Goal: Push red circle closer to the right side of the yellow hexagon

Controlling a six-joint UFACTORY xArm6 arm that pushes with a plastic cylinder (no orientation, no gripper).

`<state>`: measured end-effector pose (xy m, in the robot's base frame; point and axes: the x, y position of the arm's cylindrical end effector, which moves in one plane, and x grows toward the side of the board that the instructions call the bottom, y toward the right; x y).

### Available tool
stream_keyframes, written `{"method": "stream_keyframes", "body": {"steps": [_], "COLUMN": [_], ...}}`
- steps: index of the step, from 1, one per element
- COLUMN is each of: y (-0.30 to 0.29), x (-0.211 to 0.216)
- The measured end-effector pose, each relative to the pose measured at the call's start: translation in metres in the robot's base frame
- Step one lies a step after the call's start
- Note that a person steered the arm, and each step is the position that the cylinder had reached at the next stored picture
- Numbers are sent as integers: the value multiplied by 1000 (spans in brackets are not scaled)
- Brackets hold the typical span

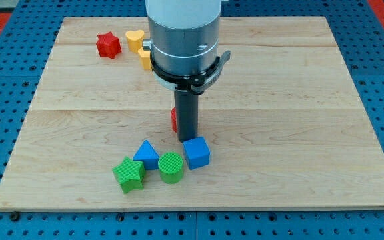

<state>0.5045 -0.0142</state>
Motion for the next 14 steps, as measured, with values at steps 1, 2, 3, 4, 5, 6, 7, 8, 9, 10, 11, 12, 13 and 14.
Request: {"method": "stream_keyframes", "body": {"steps": [1,2,3,4,5,6,7,8,9,10,11,12,13,14], "y": [-5,-15,-71,-77,-18,-9,-16,-78,-96,-53,-4,-18,-62,-42], "x": [-29,-83,-117,-127,-114,-116,-145,-178,-180,-138,-153,-191,-212,-213]}}
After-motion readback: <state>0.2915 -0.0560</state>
